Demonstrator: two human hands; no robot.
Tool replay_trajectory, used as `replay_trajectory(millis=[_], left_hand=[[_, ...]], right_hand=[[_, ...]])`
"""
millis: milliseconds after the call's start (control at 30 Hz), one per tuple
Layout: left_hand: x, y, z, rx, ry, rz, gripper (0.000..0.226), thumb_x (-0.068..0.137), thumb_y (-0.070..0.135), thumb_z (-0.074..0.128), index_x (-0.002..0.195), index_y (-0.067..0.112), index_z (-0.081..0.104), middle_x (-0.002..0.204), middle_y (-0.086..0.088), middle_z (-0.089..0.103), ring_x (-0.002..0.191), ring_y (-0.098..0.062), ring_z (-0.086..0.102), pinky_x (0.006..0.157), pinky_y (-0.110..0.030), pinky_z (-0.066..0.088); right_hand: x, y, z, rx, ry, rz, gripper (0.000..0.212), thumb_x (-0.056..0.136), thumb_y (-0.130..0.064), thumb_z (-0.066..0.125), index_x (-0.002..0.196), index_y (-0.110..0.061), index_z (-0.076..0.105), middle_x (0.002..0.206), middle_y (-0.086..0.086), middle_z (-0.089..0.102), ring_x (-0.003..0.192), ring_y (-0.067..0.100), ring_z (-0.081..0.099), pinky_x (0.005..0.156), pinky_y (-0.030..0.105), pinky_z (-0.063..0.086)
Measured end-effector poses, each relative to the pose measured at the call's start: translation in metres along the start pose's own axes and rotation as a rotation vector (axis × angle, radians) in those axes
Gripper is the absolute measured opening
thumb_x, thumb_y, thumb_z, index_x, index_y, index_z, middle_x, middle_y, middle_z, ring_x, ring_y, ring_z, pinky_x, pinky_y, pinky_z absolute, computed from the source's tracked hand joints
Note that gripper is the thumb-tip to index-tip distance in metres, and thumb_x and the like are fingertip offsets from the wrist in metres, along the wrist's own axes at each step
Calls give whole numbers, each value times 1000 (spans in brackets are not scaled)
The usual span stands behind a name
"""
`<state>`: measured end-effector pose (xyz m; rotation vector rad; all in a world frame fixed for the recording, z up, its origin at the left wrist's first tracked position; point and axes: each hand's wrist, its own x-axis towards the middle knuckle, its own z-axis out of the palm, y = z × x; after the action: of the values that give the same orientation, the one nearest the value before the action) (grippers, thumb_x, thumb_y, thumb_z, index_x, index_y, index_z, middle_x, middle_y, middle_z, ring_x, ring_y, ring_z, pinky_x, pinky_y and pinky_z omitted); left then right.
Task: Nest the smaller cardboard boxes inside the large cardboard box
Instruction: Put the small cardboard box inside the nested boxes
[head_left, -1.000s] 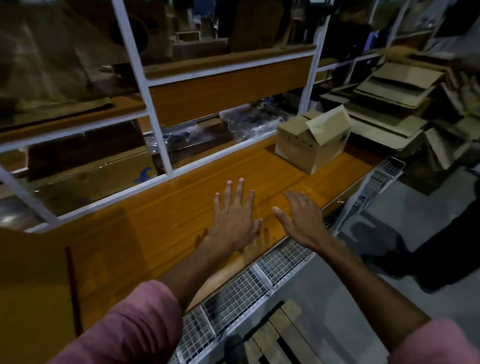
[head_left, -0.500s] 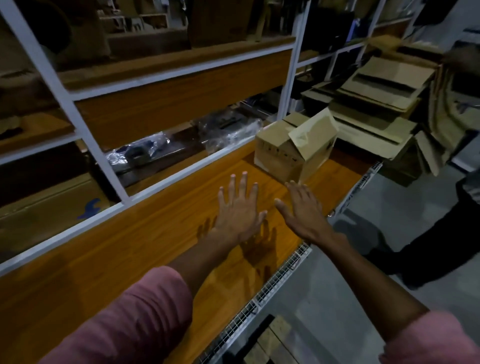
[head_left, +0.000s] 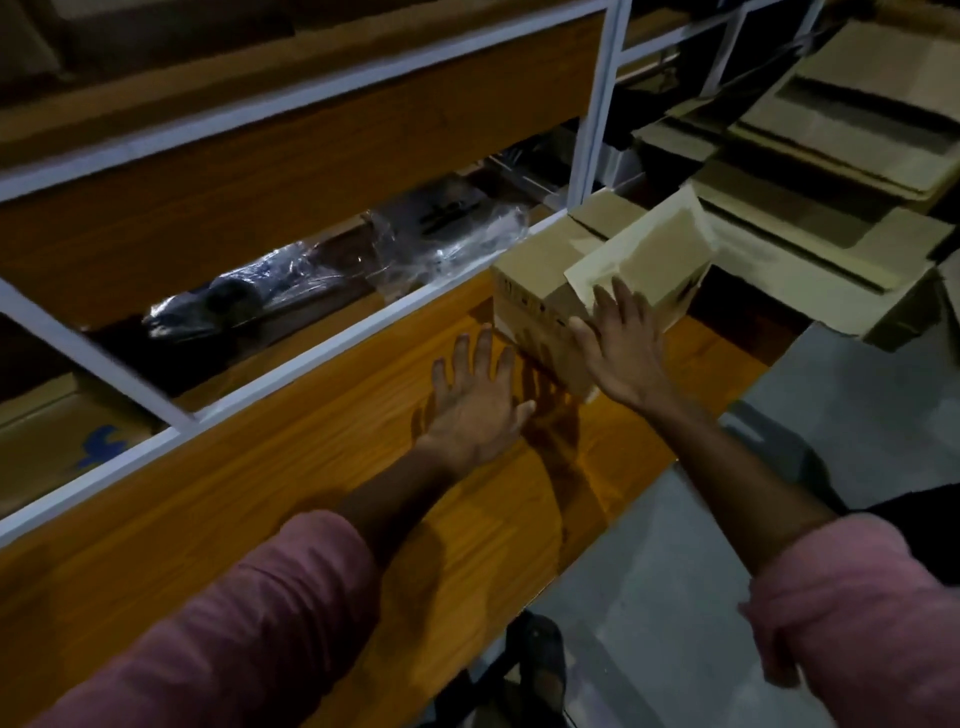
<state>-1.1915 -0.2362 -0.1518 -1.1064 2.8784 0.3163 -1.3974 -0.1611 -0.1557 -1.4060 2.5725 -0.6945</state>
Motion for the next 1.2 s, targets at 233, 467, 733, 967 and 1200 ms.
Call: replay_trajectory(millis=[233, 467, 733, 967, 1200], left_hand=[[75, 45, 1, 26, 5, 10, 81, 99, 62, 40, 161, 21, 7, 169, -9, -14, 154, -38, -11, 120, -65, 8], [137, 69, -1, 124, 29, 83, 80, 100, 64, 31, 162, 18, 9, 169, -14, -7, 154, -41, -4, 120, -63, 11], [167, 60, 16, 88, -90, -44, 72, 104, 60, 24, 162, 20, 10, 170, -11, 3, 155, -35, 1, 120, -55, 18], [115, 27, 15, -40, -91, -86, 66, 103, 57, 28, 158, 20, 22, 169, -12, 4, 155, -38, -3, 119, -63, 13], [-4, -38, 19, -46, -79, -130, 68, 103, 60, 24, 158, 21, 19, 170, -9, 2, 155, -36, -5, 119, -67, 8]], right_hand=[[95, 62, 17, -217, -215, -110, 67, 99, -66, -3, 142, -34, 37, 162, 1, 32, 150, 44, 22, 112, 73, 19], [138, 88, 7, -277, -240, -83, 61, 99, -58, 18, 155, -36, 28, 171, -4, 11, 153, 48, 4, 118, 69, 4], [129, 78, 19, -374, -242, -28, 67, 98, -66, 10, 161, -43, 13, 171, -12, 3, 156, 41, -2, 120, 63, 2], [83, 22, 37, -374, -258, -28, 65, 101, -62, 12, 162, -40, 12, 172, -9, 1, 155, 43, -5, 120, 64, 0], [-10, -62, 75, -360, -233, -89, 67, 100, -65, 14, 161, -39, 16, 172, -8, 9, 155, 44, 4, 119, 65, 5]])
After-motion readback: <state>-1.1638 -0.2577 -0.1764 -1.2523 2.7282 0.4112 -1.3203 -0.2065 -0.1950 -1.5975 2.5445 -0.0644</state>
